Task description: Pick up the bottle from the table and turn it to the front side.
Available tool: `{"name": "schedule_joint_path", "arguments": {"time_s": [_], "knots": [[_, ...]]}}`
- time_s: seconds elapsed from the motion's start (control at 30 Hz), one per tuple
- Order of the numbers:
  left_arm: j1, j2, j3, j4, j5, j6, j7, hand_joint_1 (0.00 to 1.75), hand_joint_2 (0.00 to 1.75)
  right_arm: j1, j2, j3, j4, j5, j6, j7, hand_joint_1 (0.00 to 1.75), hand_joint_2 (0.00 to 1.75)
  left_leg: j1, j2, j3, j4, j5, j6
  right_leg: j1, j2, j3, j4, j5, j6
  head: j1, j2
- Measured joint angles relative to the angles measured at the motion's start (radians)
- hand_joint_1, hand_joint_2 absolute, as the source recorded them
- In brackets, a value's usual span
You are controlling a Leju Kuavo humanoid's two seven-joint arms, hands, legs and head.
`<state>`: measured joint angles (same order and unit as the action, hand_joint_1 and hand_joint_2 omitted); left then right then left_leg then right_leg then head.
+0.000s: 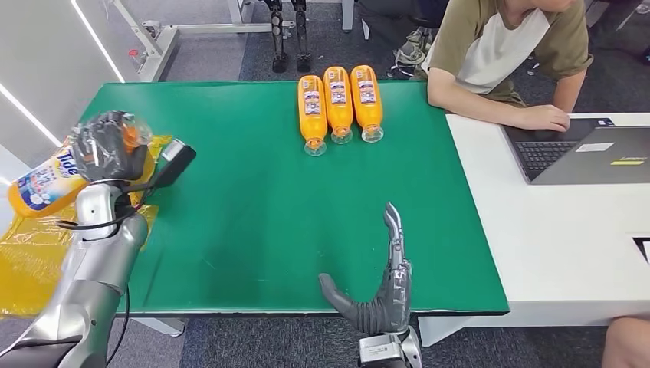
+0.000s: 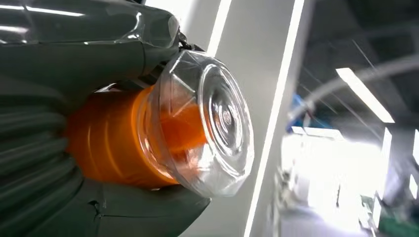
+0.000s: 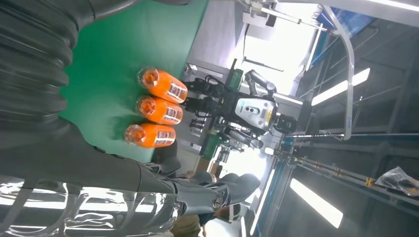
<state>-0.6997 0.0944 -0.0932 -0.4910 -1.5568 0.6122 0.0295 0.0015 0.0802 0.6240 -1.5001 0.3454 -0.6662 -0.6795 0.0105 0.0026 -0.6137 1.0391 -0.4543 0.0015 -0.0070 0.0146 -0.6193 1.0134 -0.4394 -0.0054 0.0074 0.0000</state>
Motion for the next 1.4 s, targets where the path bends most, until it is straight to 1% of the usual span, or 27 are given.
{"name": "schedule_joint_path", "arguments": {"time_s": [0.17, 0.27, 0.37, 0.47, 0.6, 0.77, 1.0, 1.23, 1.27, 1.3, 1.33, 1.4], "knots": [[0.014, 0.021, -0.166, 0.105, -0.009, -0.053, 0.021, 1.75, 1.75, 0.009, 0.001, -0.011, -0.019, 0.011, 0.0, 0.004, 0.0, 1.75, 0.0, 0.0, 0.0, 0.0, -0.001, 0.0, 0.0, 0.0, -0.001, 0.0, 0.0, 0.0, 0.0, 0.0], [0.024, 0.03, -0.252, 0.144, -0.006, -0.072, 0.004, 1.75, 1.75, 0.01, 0.003, -0.015, -0.02, 0.01, 0.001, 0.006, 0.0, 1.75, 0.0, 0.0, -0.001, -0.001, -0.001, -0.001, 0.0, 0.0, -0.001, 0.0, -0.001, 0.0, 0.0, 0.0], [0.042, 0.034, -0.309, 0.167, -0.008, -0.087, -0.032, 1.75, 1.75, 0.01, 0.004, -0.016, -0.02, 0.0, 0.004, 0.005, 0.0, 1.75, 0.0, 0.0, -0.001, -0.001, -0.001, -0.001, 0.0, 0.0, -0.001, 0.0, -0.001, -0.001, 0.0, 0.0], [0.062, 0.035, -0.346, 0.18, -0.008, -0.09, -0.055, 1.75, 1.75, 0.01, 0.005, -0.017, -0.017, -0.004, 0.008, 0.003, 0.0, 1.75, 0.0, -0.001, -0.001, -0.002, -0.001, -0.001, 0.001, 0.0, -0.001, 0.0, -0.001, -0.001, 0.0, 0.0], [0.086, 0.034, -0.371, 0.192, -0.007, -0.106, -0.066, 1.75, 1.75, 0.008, 0.005, -0.017, -0.011, -0.005, 0.012, -0.002, 0.0, 1.75, 0.0, -0.001, -0.001, -0.002, -0.001, -0.001, 0.001, 0.0, -0.001, 0.0, -0.001, -0.001, 0.0, 0.0], [0.103, 0.031, -0.377, 0.205, 0.017, -0.153, -0.068, 1.75, 1.75, 0.008, 0.006, -0.017, -0.009, -0.006, 0.017, -0.003, 0.0, 1.75, 0.0, -0.001, -0.001, -0.002, -0.001, -0.001, 0.001, -0.001, -0.001, 0.0, -0.001, -0.001, 0.0, 0.0], [0.115, 0.03, -0.369, 0.217, 0.073, -0.244, -0.005, 1.75, 1.75, 0.009, 0.007, -0.018, -0.014, 0.012, 0.048, 0.017, 0.0, 1.75, 0.0, -0.001, 0.0, -0.002, -0.001, -0.001, 0.001, -0.001, -0.001, 0.0, -0.001, -0.001, 0.0, 0.0], [0.117, 0.033, -0.344, 0.219, 0.087, -0.275, 0.04, 1.75, 1.75, 0.009, 0.012, -0.026, -0.016, 0.019, 0.066, 0.021, 0.0, 1.75, 0.0, -0.001, 0.0, -0.002, -0.001, -0.001, 0.001, -0.001, -0.001, 0.0, -0.001, -0.001, 0.0, 0.0], [0.117, 0.033, -0.341, 0.219, 0.087, -0.278, 0.044, 1.71, 1.75, 0.009, 0.013, -0.027, -0.016, 0.019, 0.067, 0.02, 0.0, 1.75, 0.0, -0.001, 0.0, -0.002, -0.001, -0.001, 0.001, -0.001, -0.001, 0.0, -0.001, -0.001, 0.0, 0.0], [0.117, 0.034, -0.337, 0.219, 0.087, -0.282, 0.048, 1.48, 1.75, 0.009, 0.013, -0.028, -0.016, 0.019, 0.068, 0.02, 0.0, 1.75, 0.0, -0.001, 0.0, -0.002, -0.001, -0.001, 0.001, -0.001, -0.001, 0.0, -0.001, -0.001, 0.0, 0.0], [0.117, 0.034, -0.334, 0.219, 0.088, -0.284, 0.052, 1.14, 1.75, 0.01, 0.013, -0.029, -0.016, 0.019, 0.068, 0.02, 0.0, 1.75, 0.0, -0.001, 0.0, -0.002, -0.001, -0.001, 0.001, -0.001, -0.001, 0.0, -0.001, -0.001, 0.0, 0.0], [0.117, 0.035, -0.327, 0.219, 0.091, -0.288, 0.059, 0.31, 1.75, 0.01, 0.014, -0.03, -0.016, 0.019, 0.07, 0.019, 0.0, 1.75, 0.0, -0.001, 0.0, -0.002, -0.001, -0.001, 0.001, -0.001, -0.001, 0.0, -0.001, -0.001, 0.0, 0.0]]}}
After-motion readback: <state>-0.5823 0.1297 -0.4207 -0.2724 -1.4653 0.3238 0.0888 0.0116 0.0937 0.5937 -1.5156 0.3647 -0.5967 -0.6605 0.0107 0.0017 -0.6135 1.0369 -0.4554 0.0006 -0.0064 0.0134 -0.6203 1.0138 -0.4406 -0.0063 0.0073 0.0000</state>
